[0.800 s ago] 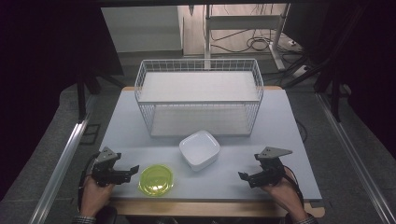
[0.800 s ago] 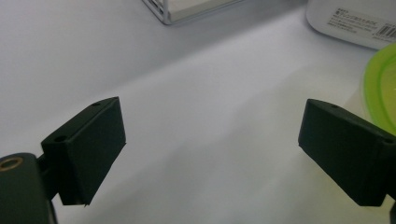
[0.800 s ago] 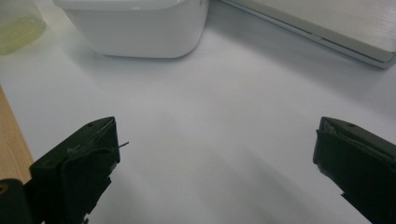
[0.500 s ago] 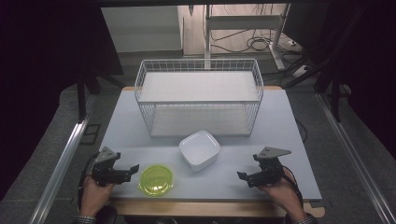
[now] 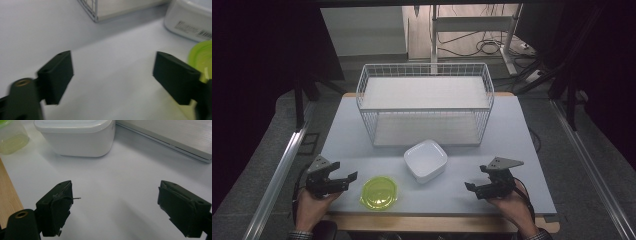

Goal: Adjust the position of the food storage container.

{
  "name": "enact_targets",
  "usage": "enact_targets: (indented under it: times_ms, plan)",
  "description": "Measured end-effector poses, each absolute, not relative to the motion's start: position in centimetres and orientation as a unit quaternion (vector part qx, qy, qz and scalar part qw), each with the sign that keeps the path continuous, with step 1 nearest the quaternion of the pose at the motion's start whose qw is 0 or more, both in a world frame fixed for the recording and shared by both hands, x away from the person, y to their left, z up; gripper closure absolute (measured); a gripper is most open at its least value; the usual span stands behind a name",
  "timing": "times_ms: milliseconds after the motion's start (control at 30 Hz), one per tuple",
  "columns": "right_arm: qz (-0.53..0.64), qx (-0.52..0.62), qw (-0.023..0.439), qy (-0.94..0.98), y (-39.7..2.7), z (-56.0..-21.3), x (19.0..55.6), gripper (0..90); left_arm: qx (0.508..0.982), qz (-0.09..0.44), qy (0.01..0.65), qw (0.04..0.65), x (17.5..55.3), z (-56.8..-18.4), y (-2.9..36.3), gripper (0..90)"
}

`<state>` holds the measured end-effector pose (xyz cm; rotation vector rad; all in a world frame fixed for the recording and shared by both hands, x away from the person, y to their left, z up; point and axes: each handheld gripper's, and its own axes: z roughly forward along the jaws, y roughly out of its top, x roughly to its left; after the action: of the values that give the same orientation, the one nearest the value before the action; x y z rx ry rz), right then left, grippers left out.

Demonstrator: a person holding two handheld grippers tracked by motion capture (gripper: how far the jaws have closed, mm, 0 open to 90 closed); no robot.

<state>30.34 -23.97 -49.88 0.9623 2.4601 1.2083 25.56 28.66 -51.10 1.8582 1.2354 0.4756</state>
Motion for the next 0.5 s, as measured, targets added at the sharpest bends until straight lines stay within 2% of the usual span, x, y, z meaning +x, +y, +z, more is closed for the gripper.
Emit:
enact_targets:
  times_ms: [33,167,300,433,500]
  plan:
    - [0.413,0.330,0.118,0.841,-24.0,-49.9,30.4,14.0,0.738,0.193,0.486,0.426,25.3,-50.7,28.7,22.6]
    - [0.415,0.335,0.115,0.838,-24.2,-49.9,30.4,16.3,0.739,0.199,0.458,0.451,24.5,-48.9,28.0,38.9]
    - [0.411,0.335,0.113,0.840,-24.2,-50.0,30.5,17.0,0.752,0.208,0.437,0.448,23.7,-47.8,26.6,54.8]
    - [0.410,0.335,0.113,0.841,-24.2,-50.0,30.5,17.7,0.765,0.210,0.414,0.446,23.1,-47.2,25.0,66.6]
    - [0.413,0.336,0.114,0.839,-24.2,-49.9,30.4,17.9,0.776,0.209,0.397,0.443,22.8,-46.8,24.2,69.2]
